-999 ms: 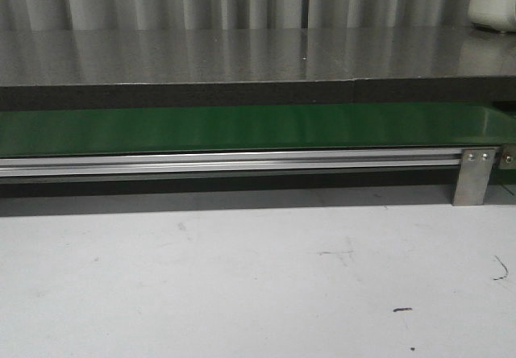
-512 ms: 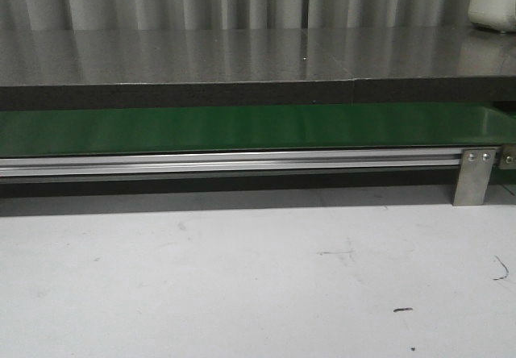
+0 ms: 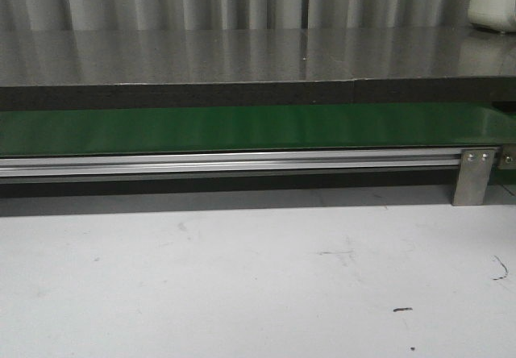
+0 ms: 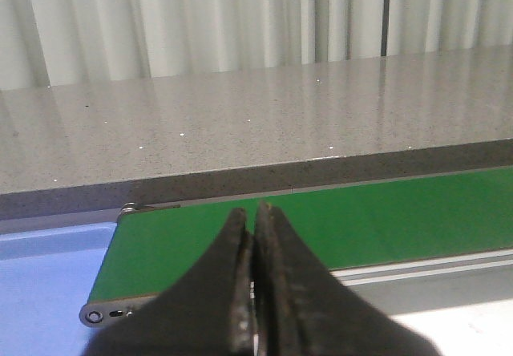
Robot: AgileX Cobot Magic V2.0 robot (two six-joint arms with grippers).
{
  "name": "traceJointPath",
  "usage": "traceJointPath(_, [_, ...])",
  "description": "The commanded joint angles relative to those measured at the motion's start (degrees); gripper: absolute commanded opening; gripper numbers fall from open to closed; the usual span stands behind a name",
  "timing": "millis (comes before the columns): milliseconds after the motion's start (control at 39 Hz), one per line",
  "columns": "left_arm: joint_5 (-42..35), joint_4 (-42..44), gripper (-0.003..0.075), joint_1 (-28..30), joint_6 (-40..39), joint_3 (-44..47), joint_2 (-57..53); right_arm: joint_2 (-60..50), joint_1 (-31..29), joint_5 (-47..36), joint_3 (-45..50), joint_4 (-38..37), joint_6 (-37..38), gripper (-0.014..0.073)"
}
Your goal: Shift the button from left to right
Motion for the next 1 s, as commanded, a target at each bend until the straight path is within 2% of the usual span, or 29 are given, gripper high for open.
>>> traceJointPath(0, [-4.67,-0.84,-0.0021,-0.33,-0.46,-1.57,0.63,-9.19,2.39,-10.50,7.12,0.13,-0.72,-0.0068])
traceJointPath(179, [-4.67,-0.84,-0.0021,-0.33,-0.46,-1.57,0.63,-24.05,4.20,-19.30,25.70,0.18,-0.72,-0.0068])
traceJointPath(359, [-4.67,-0.84,-0.0021,-0.33,-0.46,-1.57,0.63,-40.25,4.20,-23.02,42.44,0.18,-0.72,-0.0068])
traceJointPath(461, [-4.67,-0.84,-0.0021,-0.33,-0.46,-1.57,0.63,-48.83,4.20,-23.19,48.44,0.18,-0.72,-0.0068])
traceJointPath(691, [-4.67,-0.84,-0.0021,-0.33,-0.46,-1.57,0.63,-62.18,4.20,-23.05,53.29,0.18,-0.72,-0.0068])
traceJointPath(973, [-4.67,-0.84,-0.0021,-0.33,-0.46,-1.57,0.63,-63.96,4.20,-23.04,53.28,0.18,-0.72,-0.0068])
